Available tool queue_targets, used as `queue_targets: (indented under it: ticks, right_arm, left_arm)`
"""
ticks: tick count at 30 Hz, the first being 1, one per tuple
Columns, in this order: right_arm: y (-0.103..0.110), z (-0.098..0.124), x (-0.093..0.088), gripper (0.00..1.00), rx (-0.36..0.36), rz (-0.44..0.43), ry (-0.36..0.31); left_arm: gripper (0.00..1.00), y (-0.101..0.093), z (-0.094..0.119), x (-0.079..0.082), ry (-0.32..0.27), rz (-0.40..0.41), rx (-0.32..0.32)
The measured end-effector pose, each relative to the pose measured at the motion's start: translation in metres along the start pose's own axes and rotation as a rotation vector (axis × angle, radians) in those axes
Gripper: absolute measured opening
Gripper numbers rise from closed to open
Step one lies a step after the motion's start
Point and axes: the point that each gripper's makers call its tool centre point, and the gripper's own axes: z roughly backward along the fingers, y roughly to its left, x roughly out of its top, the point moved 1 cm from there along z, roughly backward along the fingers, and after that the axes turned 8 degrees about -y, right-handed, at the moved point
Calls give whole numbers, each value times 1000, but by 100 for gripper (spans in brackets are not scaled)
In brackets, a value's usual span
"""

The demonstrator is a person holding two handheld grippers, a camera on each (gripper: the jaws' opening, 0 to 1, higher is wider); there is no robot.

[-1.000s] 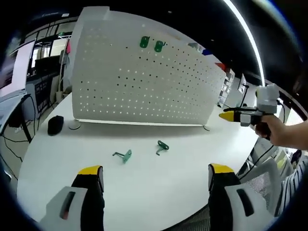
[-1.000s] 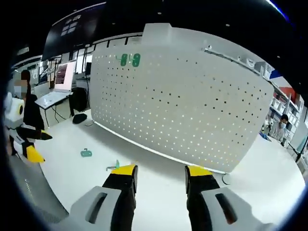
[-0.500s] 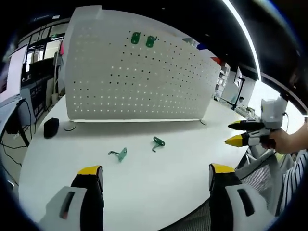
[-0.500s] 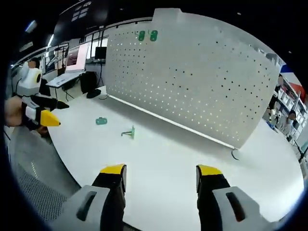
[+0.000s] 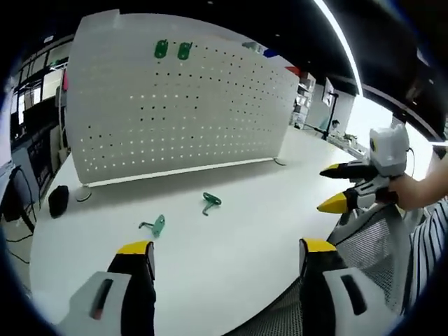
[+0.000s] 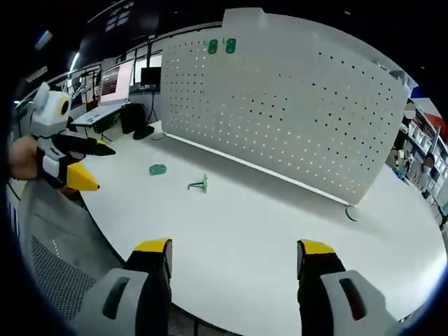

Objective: Insert the hook assembly into the mounting plate slot until the hook locks in place.

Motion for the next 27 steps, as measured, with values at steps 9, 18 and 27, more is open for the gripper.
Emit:
queue_targets:
  ticks: [9, 18, 27]
  right_arm:
    - [30, -3, -7, 64, 110, 115, 28]
    - [31, -4, -10, 63, 130, 143, 40]
    - [21, -1, -4, 55, 99, 83, 11]
  left_arm:
    - [85, -14, -19, -5, 68, -96, -99]
    - [82, -18, -50, 16, 82, -169, -188]
    - [77, -9, -78, 7, 127, -218, -254]
